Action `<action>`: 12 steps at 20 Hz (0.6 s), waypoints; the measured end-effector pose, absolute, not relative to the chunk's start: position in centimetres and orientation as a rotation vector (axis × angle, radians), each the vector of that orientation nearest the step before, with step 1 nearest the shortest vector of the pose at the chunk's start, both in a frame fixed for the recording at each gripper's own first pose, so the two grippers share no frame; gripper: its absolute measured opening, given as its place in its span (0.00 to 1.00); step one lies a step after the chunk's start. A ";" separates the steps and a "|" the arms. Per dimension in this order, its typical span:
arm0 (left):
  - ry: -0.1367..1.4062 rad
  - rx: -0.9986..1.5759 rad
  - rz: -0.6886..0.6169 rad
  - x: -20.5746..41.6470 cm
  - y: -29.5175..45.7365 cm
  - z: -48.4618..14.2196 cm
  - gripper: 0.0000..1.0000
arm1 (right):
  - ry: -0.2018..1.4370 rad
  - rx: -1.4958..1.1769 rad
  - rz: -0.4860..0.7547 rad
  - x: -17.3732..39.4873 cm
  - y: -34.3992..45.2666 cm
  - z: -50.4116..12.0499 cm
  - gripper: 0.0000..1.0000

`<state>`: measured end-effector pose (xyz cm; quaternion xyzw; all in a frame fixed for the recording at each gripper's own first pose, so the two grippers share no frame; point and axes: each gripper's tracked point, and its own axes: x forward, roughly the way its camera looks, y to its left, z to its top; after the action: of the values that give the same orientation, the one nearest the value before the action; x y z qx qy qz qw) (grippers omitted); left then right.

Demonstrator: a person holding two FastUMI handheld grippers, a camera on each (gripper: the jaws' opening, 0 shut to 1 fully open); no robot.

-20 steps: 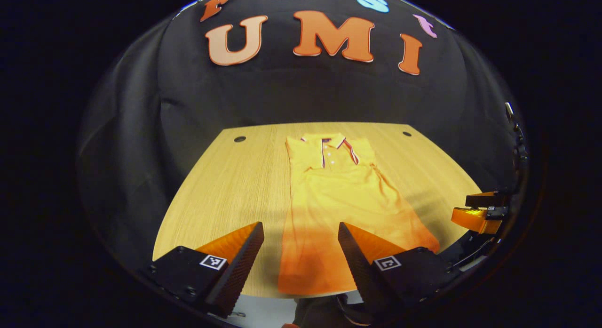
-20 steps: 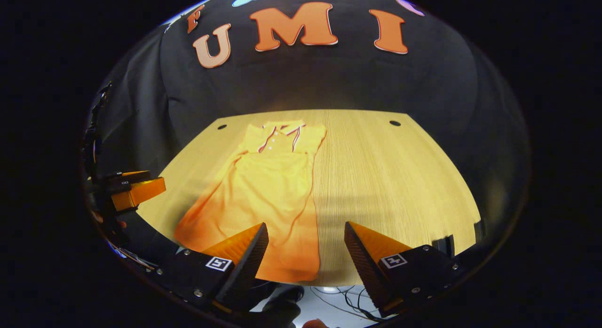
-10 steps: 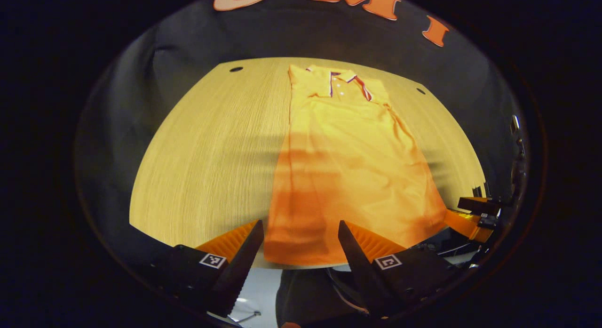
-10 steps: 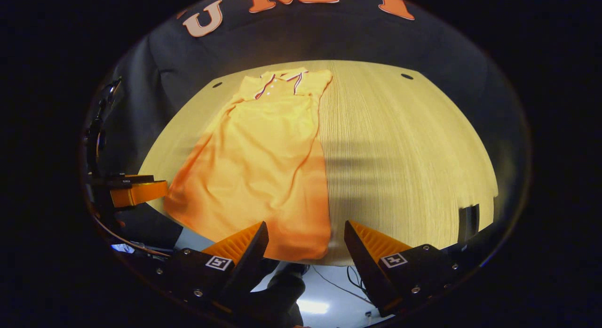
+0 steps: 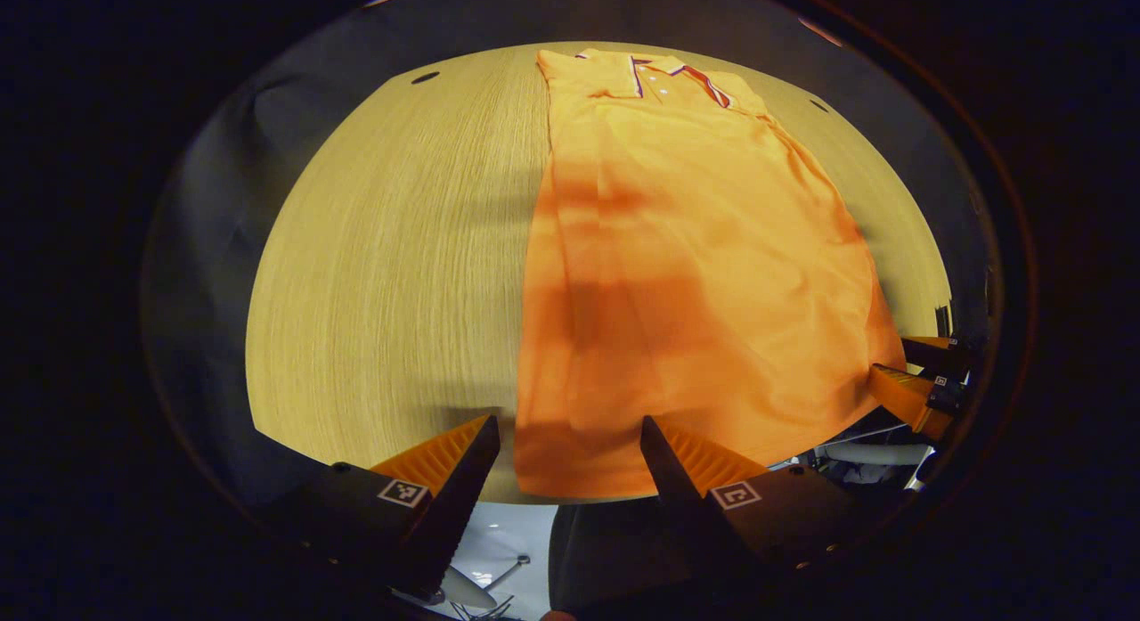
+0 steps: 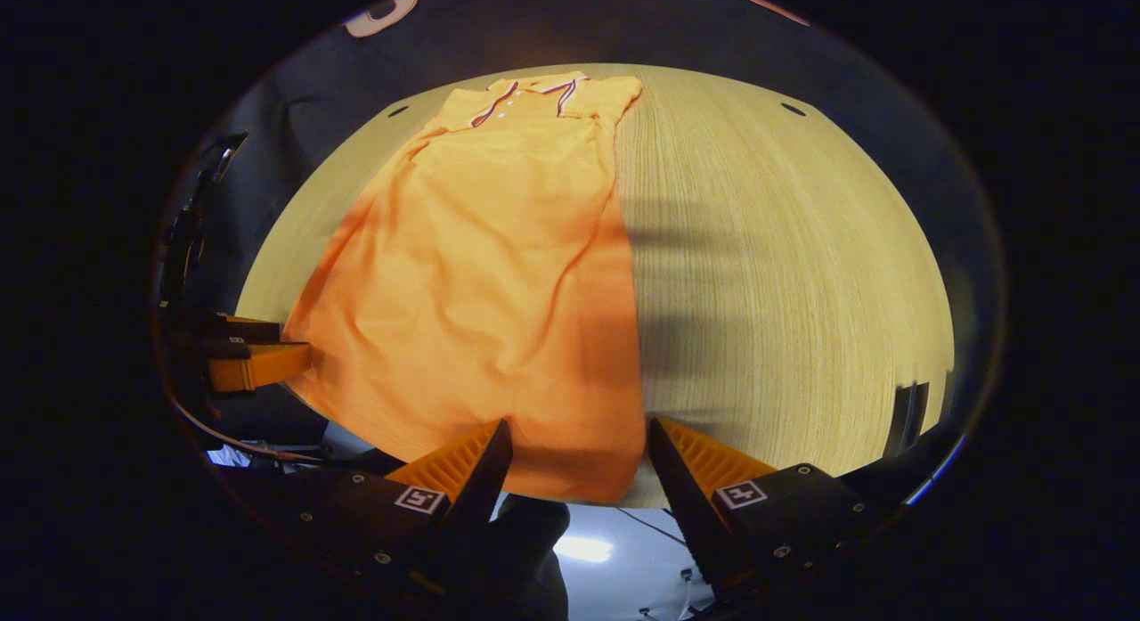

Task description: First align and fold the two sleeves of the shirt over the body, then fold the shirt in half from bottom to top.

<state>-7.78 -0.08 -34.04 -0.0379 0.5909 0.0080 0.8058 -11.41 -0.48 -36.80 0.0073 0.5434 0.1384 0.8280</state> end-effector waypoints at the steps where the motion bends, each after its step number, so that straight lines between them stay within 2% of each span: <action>1: 1.242 -0.098 0.031 -7.5 0.0 -33.6 0.98 | 1.162 -0.035 0.300 -11.5 -0.5 -36.8 0.92; 2: 1.265 -0.097 0.030 -7.5 -0.2 -33.7 1.00 | 1.172 -0.049 0.313 -11.8 0.0 -36.6 0.90; 4: 1.270 -0.076 0.004 -7.3 -0.3 -33.7 0.99 | 1.179 -0.052 0.321 -11.5 0.7 -36.5 0.75; 5: 1.266 -0.058 -0.016 -7.2 -0.4 -33.6 0.98 | 1.170 -0.039 0.307 -11.0 0.7 -36.5 0.51; 6: 1.262 -0.046 -0.033 -7.0 -0.5 -33.5 0.99 | 1.169 -0.010 0.287 -10.7 0.6 -36.5 0.46; 7: 1.227 -0.033 -0.052 -6.2 -0.7 -33.2 0.97 | 1.183 0.017 0.292 -10.6 0.8 -36.4 0.24; 9: 1.203 -0.064 -0.054 -5.6 -1.2 -33.4 0.38 | 1.187 0.137 0.328 -10.3 2.0 -36.3 0.20; 10: 1.205 -0.048 -0.081 -5.5 -1.4 -33.3 0.08 | 1.200 0.235 0.299 -10.3 2.0 -36.2 0.14; 11: 1.199 -0.045 -0.090 -5.5 -1.3 -33.3 0.09 | 1.219 0.312 0.316 -10.5 2.5 -35.8 0.06; 12: 1.186 -0.092 -0.091 -5.4 -1.4 -33.1 0.05 | 1.212 0.348 0.299 -10.4 2.6 -35.9 0.06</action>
<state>-5.43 -1.44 -33.08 -0.0435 0.5584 -0.0429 0.8273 -10.41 2.56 -35.93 0.1623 0.5644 0.1390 0.7973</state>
